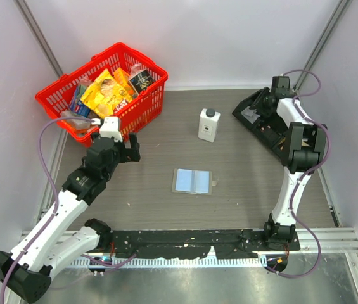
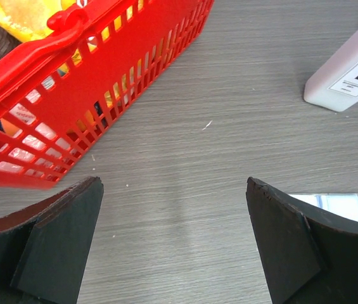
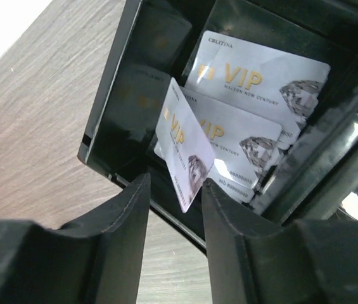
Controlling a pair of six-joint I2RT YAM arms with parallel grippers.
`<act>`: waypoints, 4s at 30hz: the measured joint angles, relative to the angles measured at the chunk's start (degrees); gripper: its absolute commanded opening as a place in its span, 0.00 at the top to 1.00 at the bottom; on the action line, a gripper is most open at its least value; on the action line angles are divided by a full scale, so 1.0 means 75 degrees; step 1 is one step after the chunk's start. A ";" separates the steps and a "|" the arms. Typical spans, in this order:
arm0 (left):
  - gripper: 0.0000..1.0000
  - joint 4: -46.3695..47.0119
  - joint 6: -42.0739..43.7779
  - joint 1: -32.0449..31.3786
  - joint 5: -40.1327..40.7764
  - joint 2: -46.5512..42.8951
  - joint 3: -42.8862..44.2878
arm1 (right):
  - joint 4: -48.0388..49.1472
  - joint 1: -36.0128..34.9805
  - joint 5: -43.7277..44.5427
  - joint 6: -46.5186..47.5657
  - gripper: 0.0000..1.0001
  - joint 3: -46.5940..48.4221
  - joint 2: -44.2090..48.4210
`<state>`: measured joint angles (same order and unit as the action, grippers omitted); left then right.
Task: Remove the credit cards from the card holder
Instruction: Place the credit card in the storage box, then remove the credit card from the card holder.
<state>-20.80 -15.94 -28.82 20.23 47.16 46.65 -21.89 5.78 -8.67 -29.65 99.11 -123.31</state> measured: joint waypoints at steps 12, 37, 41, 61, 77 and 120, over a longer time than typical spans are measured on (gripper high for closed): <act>0.00 0.0224 -0.0023 -0.0090 -0.1055 0.0306 0.0006 | -0.0866 -0.0082 0.0659 0.0965 0.51 -0.1195 0.3002; 0.05 -0.0921 -0.1958 -0.2276 -0.2130 0.4095 0.1425 | 0.0656 -0.5939 0.0726 -0.0933 0.53 -0.7711 0.7883; 0.06 -0.0927 -0.2119 -0.2308 -0.2055 0.4549 0.1536 | 0.1131 -0.6135 0.0807 -0.1160 0.54 -0.8072 0.7769; 0.32 -0.1037 -0.2451 -0.2328 -0.2075 0.6732 0.1734 | 0.2189 -0.6149 0.1545 -0.1361 0.55 -0.8714 0.6152; 0.61 -0.1035 -0.2757 -0.2328 -0.2463 0.6849 0.1687 | 0.2597 -0.6149 0.1003 -0.1323 0.67 -0.8725 0.5933; 0.55 -0.0723 -0.3316 -0.2302 -0.2282 0.4284 0.0813 | 0.4465 -0.5674 -0.0676 -0.1521 0.67 -0.9279 0.6237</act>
<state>-26.22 -40.82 -46.09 3.11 79.29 52.75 11.60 -36.77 -13.74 -41.06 29.52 -76.53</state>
